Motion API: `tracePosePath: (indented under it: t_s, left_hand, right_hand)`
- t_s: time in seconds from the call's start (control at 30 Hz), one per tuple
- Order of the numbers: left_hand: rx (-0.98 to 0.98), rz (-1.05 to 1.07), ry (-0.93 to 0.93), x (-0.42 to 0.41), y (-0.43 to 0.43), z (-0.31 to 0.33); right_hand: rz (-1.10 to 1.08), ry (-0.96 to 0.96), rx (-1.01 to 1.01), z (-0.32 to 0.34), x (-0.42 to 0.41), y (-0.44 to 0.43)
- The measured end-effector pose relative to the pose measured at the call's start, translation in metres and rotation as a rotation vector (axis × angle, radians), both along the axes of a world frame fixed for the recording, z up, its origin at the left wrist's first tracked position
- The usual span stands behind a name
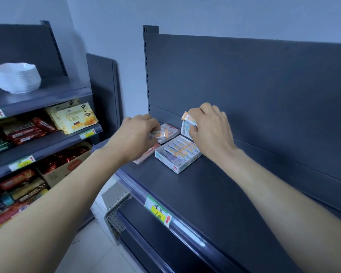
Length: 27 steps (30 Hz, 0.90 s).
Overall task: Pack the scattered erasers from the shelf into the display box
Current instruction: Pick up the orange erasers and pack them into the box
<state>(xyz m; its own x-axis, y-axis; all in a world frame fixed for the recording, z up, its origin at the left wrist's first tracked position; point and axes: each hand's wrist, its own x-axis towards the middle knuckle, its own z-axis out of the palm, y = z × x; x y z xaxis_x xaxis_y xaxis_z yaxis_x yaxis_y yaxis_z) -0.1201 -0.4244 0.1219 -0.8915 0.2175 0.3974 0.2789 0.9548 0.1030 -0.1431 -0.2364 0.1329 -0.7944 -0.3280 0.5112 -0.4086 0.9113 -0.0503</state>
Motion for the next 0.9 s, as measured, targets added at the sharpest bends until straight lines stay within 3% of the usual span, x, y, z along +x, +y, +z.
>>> tracePosePath:
  t_s: [0.5,0.9]
  left_hand:
    - [-0.099,-0.413,-0.331,-0.144,-0.009,-0.069]
    - [-0.284,-0.728,-0.444,-0.198,-0.023,-0.111]
  right_hand:
    - [-0.263,-0.295,0.073,-0.047,-0.057,-0.025]
    - [-0.566,-0.468,-0.002,-0.068,-0.067,-0.074]
